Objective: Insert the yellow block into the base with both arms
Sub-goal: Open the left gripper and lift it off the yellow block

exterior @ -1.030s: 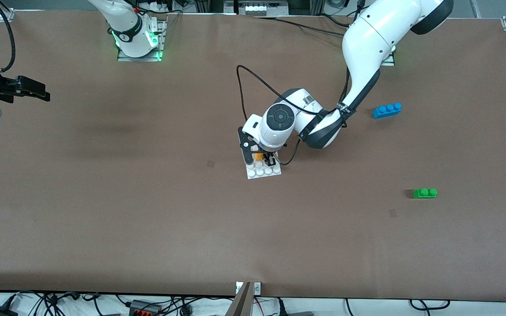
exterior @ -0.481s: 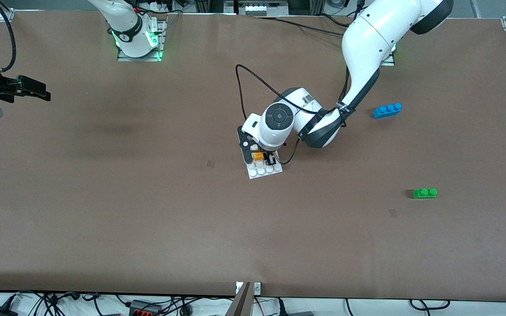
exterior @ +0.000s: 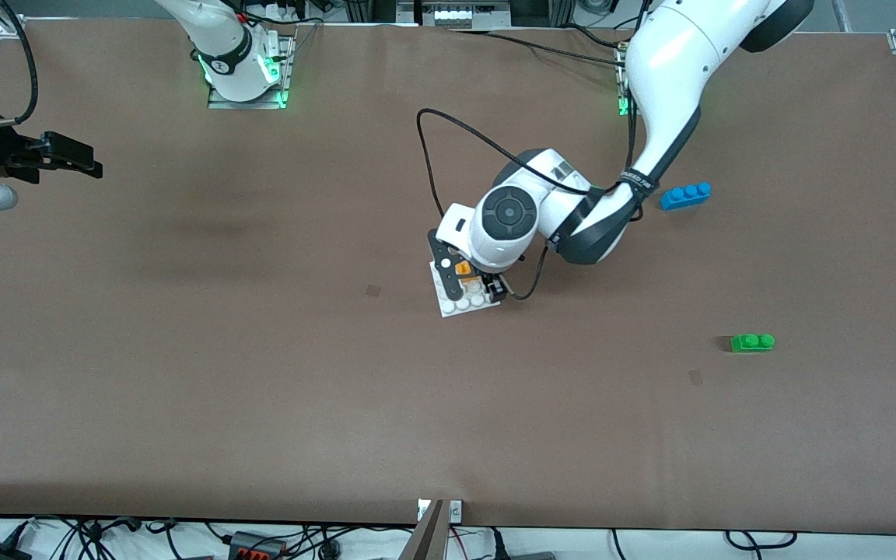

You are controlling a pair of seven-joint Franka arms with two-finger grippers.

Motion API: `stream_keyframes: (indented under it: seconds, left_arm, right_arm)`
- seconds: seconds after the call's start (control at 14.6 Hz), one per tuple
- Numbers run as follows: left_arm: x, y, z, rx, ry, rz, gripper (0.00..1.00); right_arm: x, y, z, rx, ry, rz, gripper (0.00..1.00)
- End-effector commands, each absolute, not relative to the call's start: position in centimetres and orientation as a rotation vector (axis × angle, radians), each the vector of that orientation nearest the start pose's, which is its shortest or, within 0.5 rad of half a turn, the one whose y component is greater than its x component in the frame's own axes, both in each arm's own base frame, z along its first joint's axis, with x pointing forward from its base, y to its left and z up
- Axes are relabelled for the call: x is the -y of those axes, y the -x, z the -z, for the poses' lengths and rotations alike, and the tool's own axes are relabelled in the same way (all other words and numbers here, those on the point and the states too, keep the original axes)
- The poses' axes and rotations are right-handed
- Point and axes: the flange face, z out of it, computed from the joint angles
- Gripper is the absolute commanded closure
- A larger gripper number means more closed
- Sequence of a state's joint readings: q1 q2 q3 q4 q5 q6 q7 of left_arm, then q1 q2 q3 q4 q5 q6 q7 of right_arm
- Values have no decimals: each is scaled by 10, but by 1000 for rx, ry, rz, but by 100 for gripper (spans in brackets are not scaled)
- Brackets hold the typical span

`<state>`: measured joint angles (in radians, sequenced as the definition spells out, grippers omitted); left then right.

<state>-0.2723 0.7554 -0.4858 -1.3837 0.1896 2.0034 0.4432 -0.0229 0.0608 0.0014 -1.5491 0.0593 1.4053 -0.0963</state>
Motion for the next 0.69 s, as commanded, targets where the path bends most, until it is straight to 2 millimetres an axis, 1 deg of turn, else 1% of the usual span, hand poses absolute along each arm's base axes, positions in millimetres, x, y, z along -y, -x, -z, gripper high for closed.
stream_keyframes:
  seconds: [0.0, 0.14, 0.21, 0.27, 0.34, 0.41, 0.55, 0.62]
  left_arm:
    - [400, -596, -308, -1765, 2816, -165, 0]
    - [375, -604, -310, -1726, 2862, -241, 0]
    - [362, -610, -326, -1706, 2865, -229, 0]
    - [344, -615, -337, -1672, 2873, -252, 0]
    - [333, -616, -341, -1654, 2876, -292, 0]
    - [315, -622, -352, -1618, 2886, -301, 0]
    - [282, -631, -361, -1574, 2902, -340, 0]
    - [267, -633, -361, -1587, 2892, -382, 0]
  right_arm:
    - [2, -553, -595, 100, 3040, -293, 0]
    - [2, -553, -597, 104, 3047, -292, 0]
    - [4, -552, -597, 103, 3055, -293, 0]
    - [6, -552, -597, 96, 3055, -293, 0]
    - [8, -552, -596, 90, 3053, -295, 0]
    - [8, -552, -596, 90, 3051, -299, 0]
    - [8, -552, -597, 90, 3047, -294, 0]
    - [8, -552, -597, 88, 3044, -293, 0]
